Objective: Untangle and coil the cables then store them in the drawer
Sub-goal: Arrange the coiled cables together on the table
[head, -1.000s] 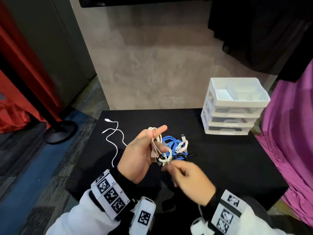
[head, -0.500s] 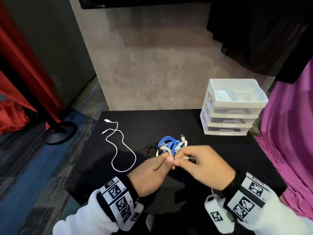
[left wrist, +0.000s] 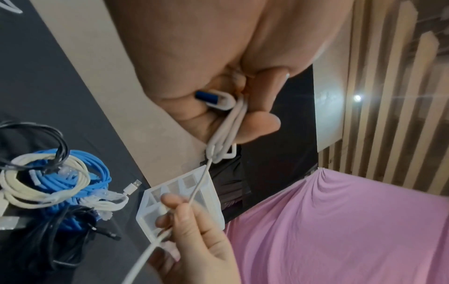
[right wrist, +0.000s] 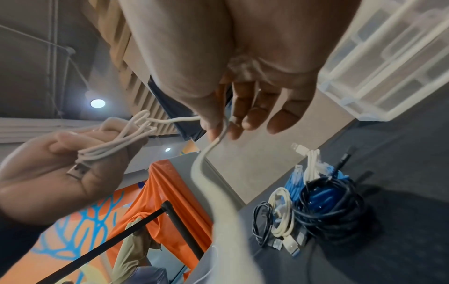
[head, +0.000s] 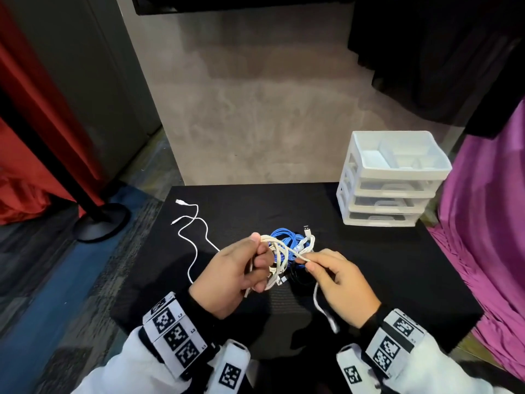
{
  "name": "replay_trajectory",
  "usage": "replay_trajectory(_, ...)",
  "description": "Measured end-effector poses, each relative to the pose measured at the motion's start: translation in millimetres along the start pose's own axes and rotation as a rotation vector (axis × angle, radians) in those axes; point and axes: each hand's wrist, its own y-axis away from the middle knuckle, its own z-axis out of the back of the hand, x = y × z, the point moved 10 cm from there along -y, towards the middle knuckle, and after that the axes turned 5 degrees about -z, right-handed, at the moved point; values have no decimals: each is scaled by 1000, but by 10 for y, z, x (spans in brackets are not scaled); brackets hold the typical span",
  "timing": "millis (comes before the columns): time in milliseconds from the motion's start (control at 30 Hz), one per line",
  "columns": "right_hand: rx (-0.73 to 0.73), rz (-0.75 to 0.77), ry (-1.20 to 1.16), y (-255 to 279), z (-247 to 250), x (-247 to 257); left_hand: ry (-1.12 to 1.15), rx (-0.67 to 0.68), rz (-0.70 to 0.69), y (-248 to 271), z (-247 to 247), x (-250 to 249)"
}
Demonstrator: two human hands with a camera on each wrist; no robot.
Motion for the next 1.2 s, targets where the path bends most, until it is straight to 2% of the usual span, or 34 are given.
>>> replay_trajectory(100,-39,-86,-19,31,12,-140,165,-57,6,-26,80,4)
replay_trajectory(200,7,-187,-74,118,-122,-232,318,-94,-3,-49,85,2)
replay_trajectory(300,103,-244,-109,244,-394,-171,294,-112,-107,-84,61,-42)
replay_trajectory(433,245,-397,-297,425,-766,5,-171,-219,-261,-83,49,-79)
replay_trajectory(500,314,-429,-296,475,-853,94,-433,-235,-344,-71,54,-101)
replay_trajectory(600,355,-357,-226,419,-732,299,-859,-128,-453,-58,28,-65)
replay_trajectory(700,413,-182,-38,366,-525,585,-1110,-75,-418,-88,118,30)
replay_trajectory(767,432,-118,28,360,-366,726,-1197,-64,-382,-85,167,77)
replay_trajectory(867,396,-24,97,245,-158,869,-1059,9,-275,-37,180,258)
replay_trajectory(933,271,86,123,113,8,910,-780,93,-129,5,53,412)
replay_trajectory(1000,140,132,133,20,141,883,-502,190,-22,49,-141,475)
replay_trajectory(1033,108,119,103,-6,155,841,-408,221,-2,68,-218,450)
replay_trajectory(1100,133,15,-79,-15,91,732,-325,243,-11,91,-312,366)
replay_trajectory(1200,126,-166,-431,44,-53,580,-334,175,-89,51,-276,311)
